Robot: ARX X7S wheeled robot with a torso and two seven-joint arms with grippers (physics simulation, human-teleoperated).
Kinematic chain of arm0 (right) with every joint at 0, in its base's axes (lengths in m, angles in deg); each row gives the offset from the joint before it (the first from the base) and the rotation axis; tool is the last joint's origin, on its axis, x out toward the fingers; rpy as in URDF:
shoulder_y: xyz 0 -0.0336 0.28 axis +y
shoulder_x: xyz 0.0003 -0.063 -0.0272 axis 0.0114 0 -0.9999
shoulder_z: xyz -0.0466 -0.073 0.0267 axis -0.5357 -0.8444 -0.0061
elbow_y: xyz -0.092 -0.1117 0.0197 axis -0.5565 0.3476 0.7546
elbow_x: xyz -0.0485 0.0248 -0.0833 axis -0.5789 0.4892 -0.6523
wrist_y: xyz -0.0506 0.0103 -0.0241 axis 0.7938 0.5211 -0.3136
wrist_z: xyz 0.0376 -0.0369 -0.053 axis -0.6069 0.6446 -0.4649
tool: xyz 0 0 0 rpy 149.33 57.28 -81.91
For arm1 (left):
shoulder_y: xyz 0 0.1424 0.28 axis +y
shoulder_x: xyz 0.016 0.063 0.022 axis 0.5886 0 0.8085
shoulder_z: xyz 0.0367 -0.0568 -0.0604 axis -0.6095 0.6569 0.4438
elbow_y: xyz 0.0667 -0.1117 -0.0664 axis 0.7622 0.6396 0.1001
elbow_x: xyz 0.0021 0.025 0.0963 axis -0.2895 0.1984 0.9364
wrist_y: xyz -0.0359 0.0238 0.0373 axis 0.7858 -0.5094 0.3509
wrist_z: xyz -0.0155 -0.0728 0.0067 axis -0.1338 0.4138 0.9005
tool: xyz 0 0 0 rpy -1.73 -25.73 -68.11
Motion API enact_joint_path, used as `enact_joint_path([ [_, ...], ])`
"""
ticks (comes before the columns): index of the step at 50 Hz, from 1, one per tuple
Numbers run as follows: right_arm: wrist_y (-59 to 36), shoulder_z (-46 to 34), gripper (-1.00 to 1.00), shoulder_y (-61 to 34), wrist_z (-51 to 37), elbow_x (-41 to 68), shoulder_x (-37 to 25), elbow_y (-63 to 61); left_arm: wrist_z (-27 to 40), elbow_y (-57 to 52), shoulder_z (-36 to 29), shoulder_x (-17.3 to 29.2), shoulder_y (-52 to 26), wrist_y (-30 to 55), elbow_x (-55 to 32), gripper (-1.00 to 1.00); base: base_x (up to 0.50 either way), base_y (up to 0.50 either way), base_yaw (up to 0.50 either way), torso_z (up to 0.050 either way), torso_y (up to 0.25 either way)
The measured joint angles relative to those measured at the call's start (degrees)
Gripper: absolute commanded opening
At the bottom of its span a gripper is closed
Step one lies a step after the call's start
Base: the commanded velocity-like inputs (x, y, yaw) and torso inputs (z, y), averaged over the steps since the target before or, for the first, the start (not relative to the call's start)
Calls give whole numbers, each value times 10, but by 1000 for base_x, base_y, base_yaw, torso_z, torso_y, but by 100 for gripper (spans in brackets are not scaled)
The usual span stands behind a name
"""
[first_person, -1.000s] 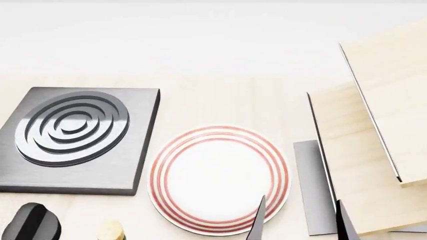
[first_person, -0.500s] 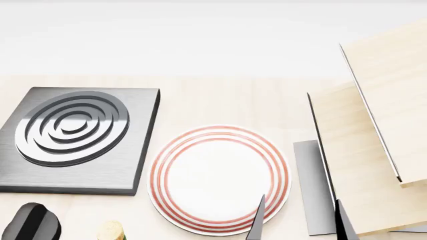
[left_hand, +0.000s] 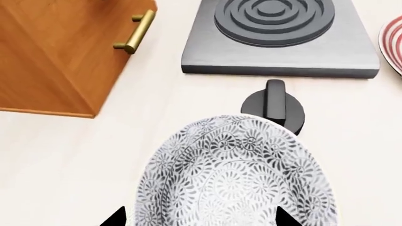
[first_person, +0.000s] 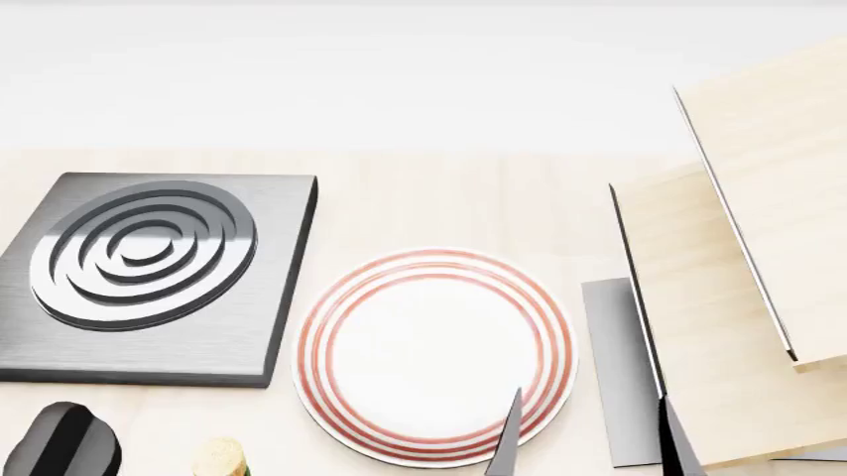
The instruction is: Pick up the akita bowl and put it on the plate.
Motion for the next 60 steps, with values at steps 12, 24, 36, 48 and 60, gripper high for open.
enact_joint_path([
  [12,1,-3,100,-2,-2,0,-1,4,-23,7,22,-16,14,12,17,100,0,0,0,0,0],
  [24,4,-7,100,-4,-3,-1,-1,12,-28,15,24,-21,16,19,26,100,0,0,0,0,0],
  [36,7,-10,100,-6,-4,-1,-1,20,-25,42,8,-10,7,23,24,100,0,0,0,0,0],
  [48,7,-13,100,-8,-5,0,-2,25,-26,80,7,4,8,31,10,100,0,0,0,0,0],
  [60,8,-15,100,-10,-7,1,-3,28,-16,104,-4,18,7,37,-1,100,0,0,0,0,0],
])
